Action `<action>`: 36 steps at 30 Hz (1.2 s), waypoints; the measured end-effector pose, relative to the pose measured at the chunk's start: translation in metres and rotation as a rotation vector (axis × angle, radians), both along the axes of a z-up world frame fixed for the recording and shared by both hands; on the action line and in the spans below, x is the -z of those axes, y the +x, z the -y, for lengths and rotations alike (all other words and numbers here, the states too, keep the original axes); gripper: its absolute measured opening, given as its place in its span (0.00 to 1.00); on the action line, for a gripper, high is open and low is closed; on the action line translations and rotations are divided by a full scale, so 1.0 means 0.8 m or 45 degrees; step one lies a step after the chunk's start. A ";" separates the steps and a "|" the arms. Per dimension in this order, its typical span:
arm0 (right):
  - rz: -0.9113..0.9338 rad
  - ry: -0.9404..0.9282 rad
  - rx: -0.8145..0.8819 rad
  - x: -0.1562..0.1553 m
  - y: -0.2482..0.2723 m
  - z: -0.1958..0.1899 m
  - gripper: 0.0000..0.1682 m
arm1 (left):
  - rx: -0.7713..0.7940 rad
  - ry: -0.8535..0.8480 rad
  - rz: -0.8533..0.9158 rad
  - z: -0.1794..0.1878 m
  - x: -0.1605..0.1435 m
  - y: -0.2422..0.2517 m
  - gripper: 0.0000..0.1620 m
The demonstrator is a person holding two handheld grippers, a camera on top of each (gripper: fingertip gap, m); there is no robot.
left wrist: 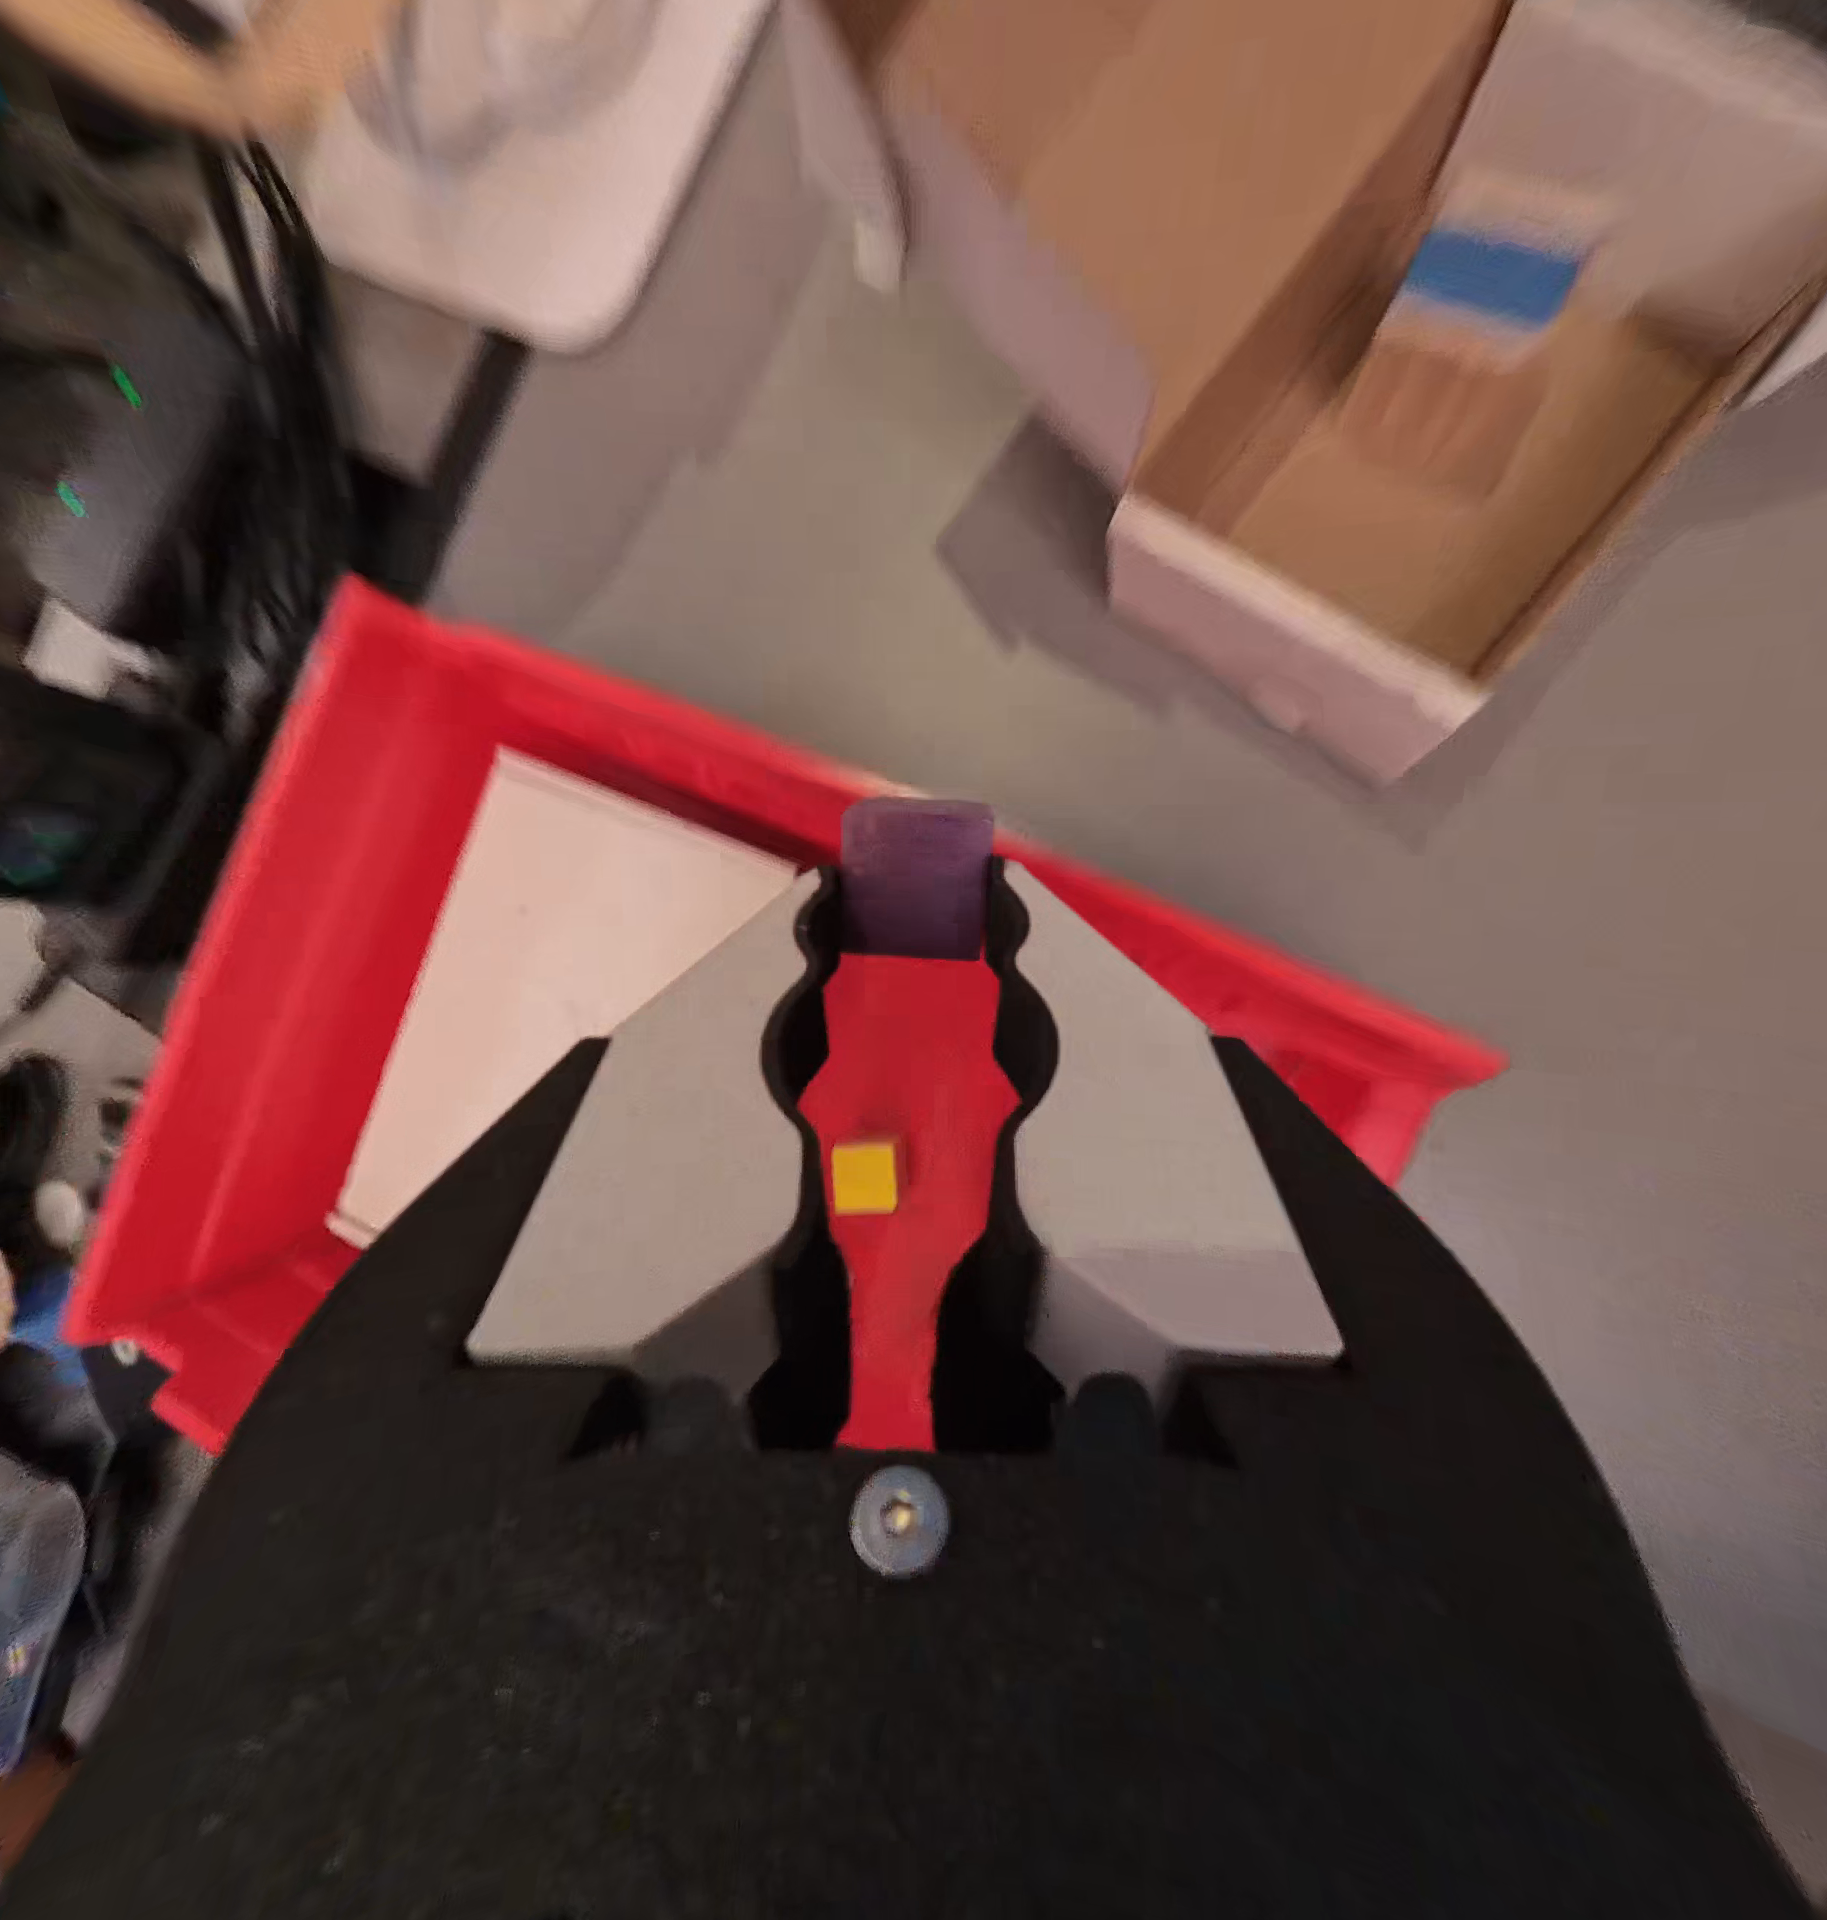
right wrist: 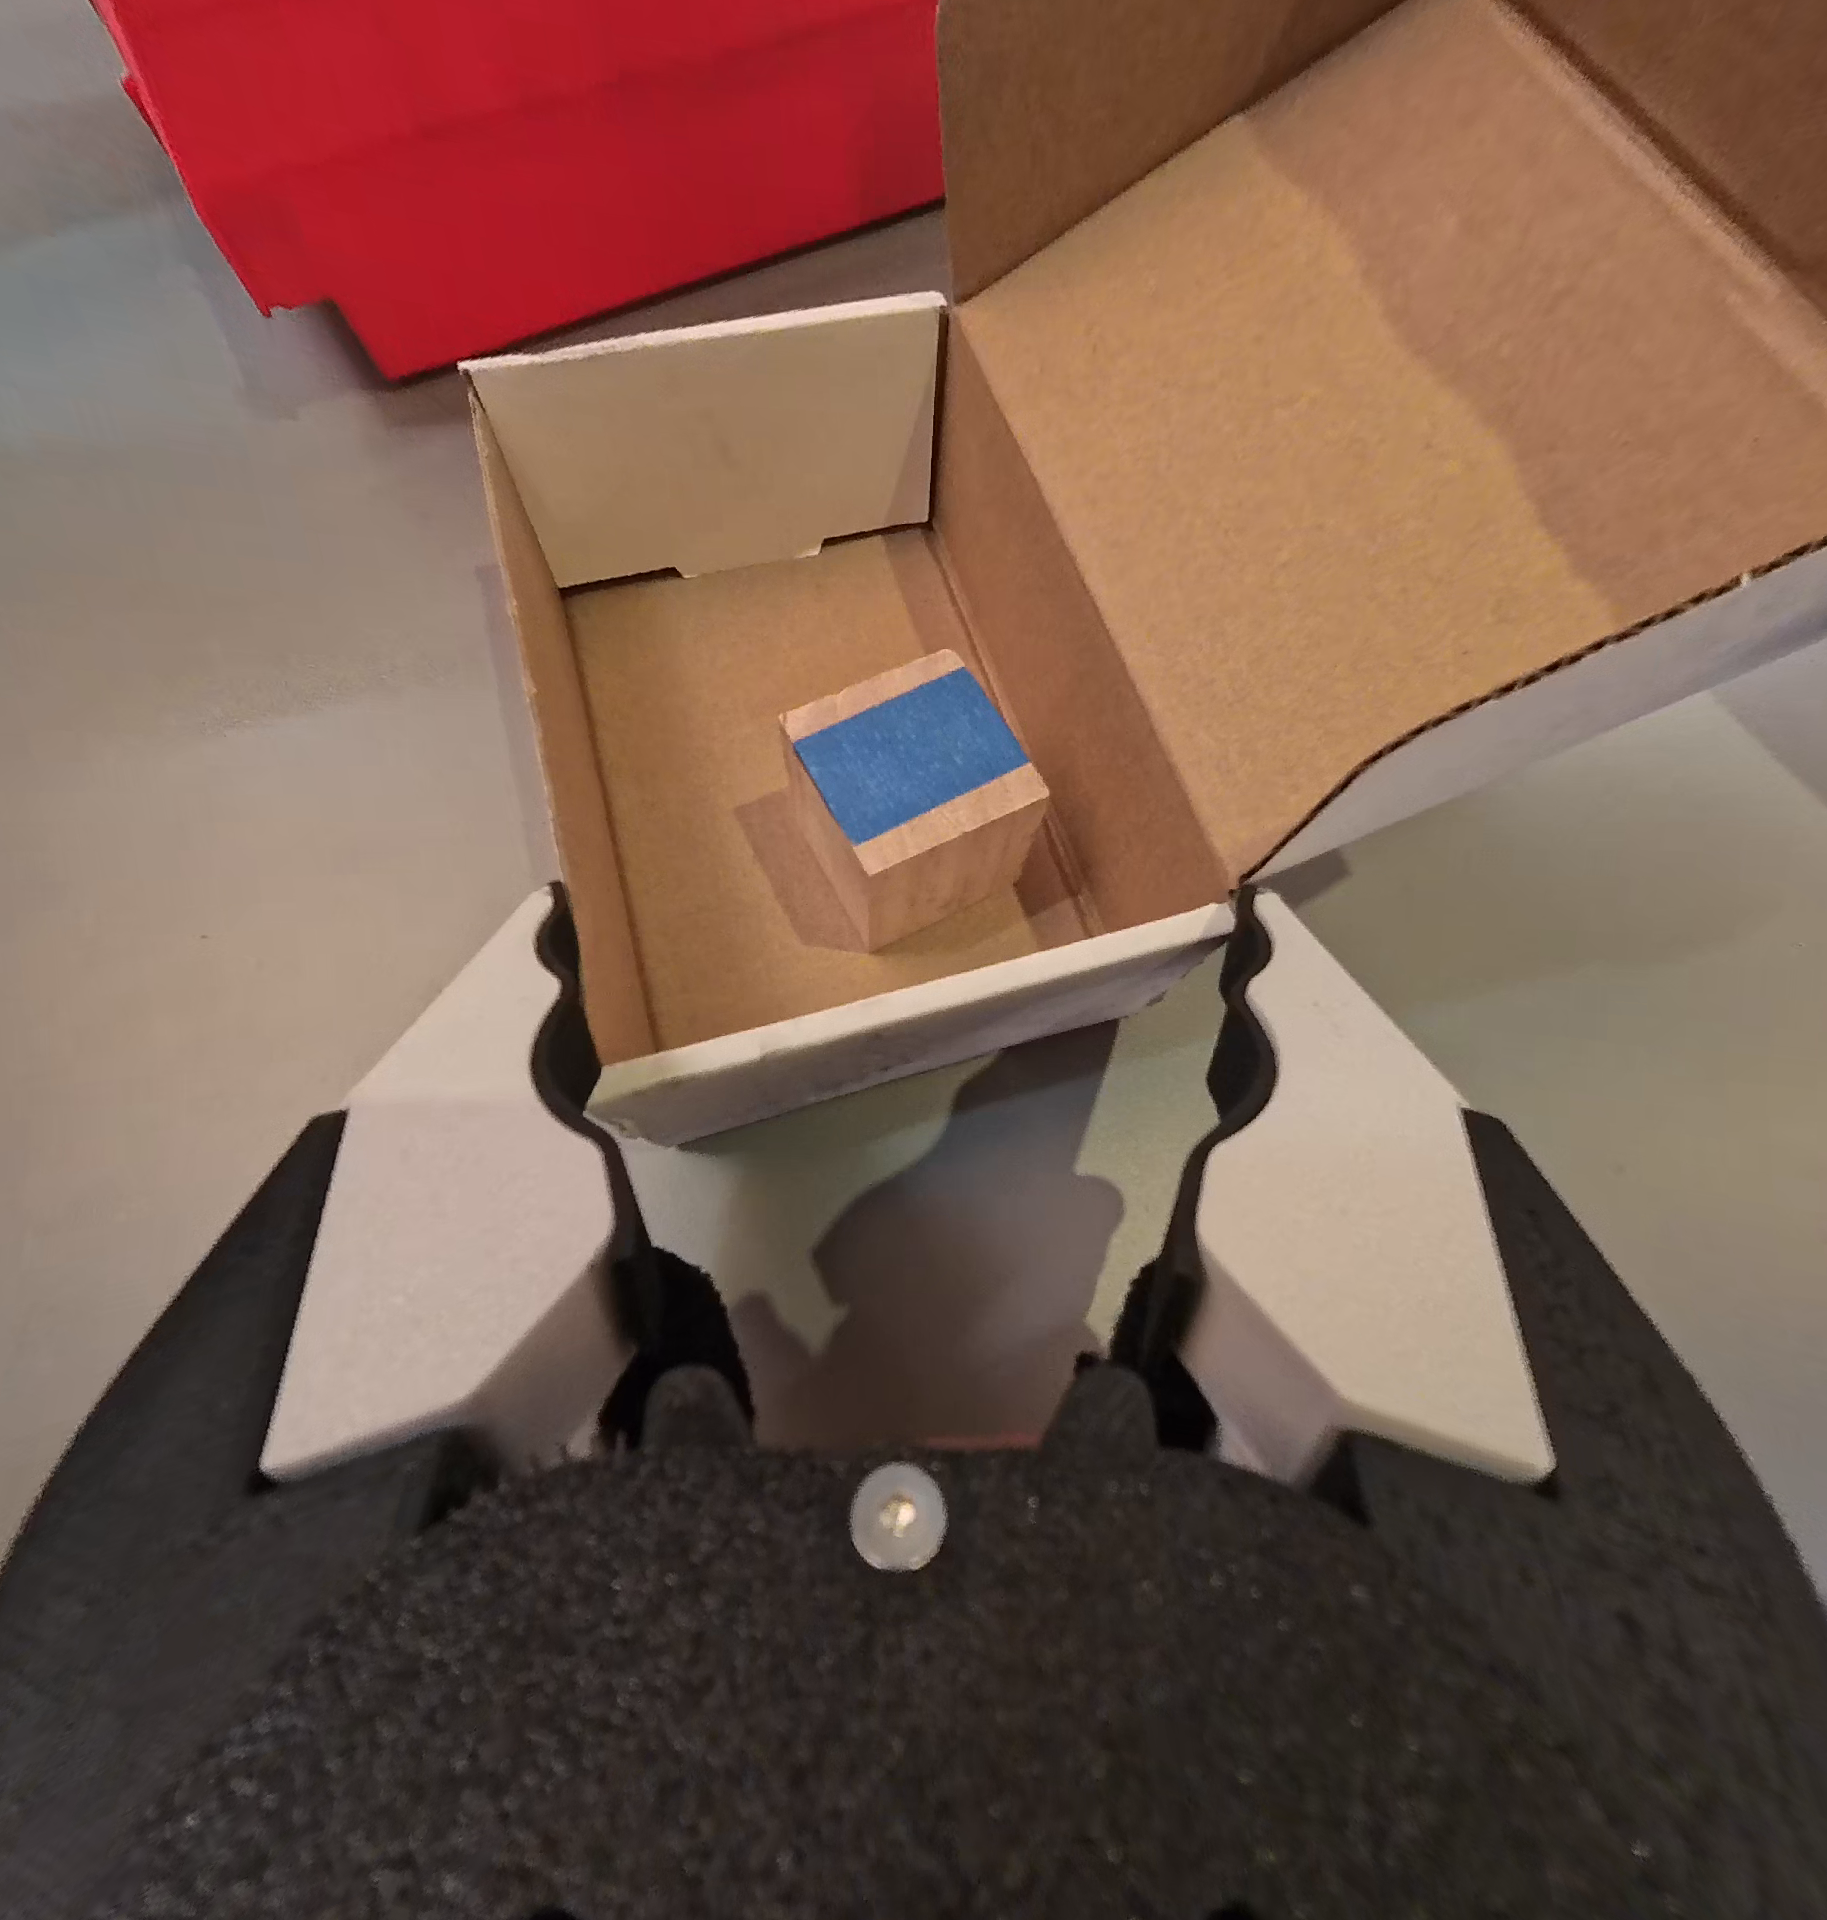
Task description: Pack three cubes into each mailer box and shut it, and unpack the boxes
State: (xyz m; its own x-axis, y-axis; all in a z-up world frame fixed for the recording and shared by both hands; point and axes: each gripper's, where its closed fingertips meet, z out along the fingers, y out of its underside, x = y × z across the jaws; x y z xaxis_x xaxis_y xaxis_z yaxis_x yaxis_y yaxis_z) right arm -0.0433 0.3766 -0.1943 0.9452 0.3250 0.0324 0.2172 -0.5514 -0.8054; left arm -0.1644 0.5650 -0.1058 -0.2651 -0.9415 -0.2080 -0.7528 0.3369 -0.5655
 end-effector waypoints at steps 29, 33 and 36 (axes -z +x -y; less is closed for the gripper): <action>0.008 0.003 -0.016 0.000 -0.001 0.000 0.72 | 0.277 0.185 -0.516 0.149 0.136 0.120 0.16; 0.009 0.003 -0.016 0.000 -0.001 0.000 0.72 | 0.251 0.220 -0.466 0.148 0.136 0.122 0.15; 0.007 0.003 -0.015 0.000 -0.001 0.000 0.72 | 0.273 0.237 -0.475 0.151 0.136 0.119 0.15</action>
